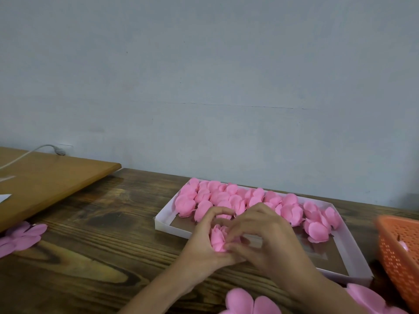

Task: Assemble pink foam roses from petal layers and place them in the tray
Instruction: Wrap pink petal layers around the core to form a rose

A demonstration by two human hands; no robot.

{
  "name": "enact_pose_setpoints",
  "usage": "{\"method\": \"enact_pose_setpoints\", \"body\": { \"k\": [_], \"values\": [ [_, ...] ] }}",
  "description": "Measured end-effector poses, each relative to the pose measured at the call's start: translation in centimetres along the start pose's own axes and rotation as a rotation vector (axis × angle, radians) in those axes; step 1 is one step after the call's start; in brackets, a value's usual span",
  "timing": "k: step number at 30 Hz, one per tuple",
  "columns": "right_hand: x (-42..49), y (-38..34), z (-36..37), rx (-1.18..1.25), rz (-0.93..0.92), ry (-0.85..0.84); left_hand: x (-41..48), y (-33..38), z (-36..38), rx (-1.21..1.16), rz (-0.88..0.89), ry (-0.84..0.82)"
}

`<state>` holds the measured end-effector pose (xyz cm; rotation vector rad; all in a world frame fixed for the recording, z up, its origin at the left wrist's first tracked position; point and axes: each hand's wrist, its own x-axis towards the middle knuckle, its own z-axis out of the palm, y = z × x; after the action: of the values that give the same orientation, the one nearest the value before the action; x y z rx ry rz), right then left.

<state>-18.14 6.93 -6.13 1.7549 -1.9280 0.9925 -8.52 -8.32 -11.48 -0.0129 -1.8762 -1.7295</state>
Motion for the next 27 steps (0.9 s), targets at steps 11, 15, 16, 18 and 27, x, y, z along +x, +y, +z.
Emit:
{"method": "enact_pose_setpoints", "body": {
  "k": [11, 15, 16, 18, 27],
  "values": [
    [-0.5, 0.6, 0.7, -0.032, -0.076, 0.002, -0.4, -0.6, 0.5, -0.017, -0.073, -0.114],
    [-0.4, 0.4, 0.6, -0.057, -0.017, 0.006, -0.4, -0.4, 0.8, -0.031, -0.017, -0.065],
    [-0.4, 0.4, 0.6, -0.056, -0.012, -0.002, -0.4, -0.4, 0.8, -0.029, -0.009, -0.061],
    [-0.5, 0.3, 0.6, -0.046, -0.008, -0.022, -0.5, -0.1, 0.7, -0.024, -0.013, -0.058],
    [-0.4, -0.9, 1.1, 0.356, 0.271, 0.162, -0.4, 0.9, 0.8, -0.198, -0.091, 0.023]
  ]
}}
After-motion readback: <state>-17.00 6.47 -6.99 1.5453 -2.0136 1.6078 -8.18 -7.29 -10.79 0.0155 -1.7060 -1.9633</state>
